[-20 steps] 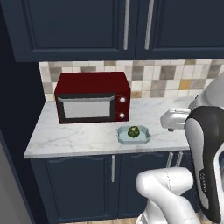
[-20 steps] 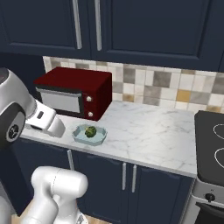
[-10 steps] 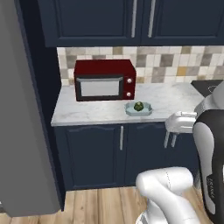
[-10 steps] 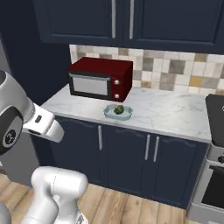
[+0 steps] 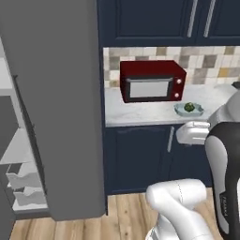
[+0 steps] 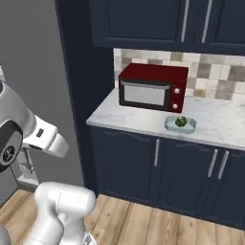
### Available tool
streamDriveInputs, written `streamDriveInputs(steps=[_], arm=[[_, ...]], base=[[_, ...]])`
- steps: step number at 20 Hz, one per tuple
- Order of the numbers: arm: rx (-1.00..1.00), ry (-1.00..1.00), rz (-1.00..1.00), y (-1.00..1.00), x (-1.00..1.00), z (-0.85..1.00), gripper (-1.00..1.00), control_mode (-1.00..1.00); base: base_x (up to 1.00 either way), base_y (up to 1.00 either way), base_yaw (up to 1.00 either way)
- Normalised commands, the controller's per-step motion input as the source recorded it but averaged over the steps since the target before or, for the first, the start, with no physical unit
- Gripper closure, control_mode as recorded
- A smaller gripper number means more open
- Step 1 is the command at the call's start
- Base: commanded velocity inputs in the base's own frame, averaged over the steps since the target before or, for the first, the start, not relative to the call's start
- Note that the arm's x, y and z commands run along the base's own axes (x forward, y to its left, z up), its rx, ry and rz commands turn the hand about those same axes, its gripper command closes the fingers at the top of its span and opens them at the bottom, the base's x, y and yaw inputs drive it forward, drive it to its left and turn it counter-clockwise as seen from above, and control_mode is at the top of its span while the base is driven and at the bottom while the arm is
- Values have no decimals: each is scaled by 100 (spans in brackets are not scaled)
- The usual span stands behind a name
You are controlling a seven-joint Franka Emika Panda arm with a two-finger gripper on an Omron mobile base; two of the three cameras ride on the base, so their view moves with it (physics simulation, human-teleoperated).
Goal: Take the lemon and broccoli out of the freezer and place them in the tupperware container on the counter. Then put the tupperware containing the vegetables back in the freezer.
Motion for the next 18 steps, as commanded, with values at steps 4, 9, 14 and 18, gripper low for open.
streamDriveInputs(steps=[4,9,14,18], arm=[[0,0,0,0,0,0,-100,100],[0,0,0,0,0,0,-100,100],[0,0,0,0,0,0,-100,100],[0,0,0,0,0,0,-100,100]], base=[[42,100,-6],[48,99,-7],[69,74,-6],[66,57,-6]])
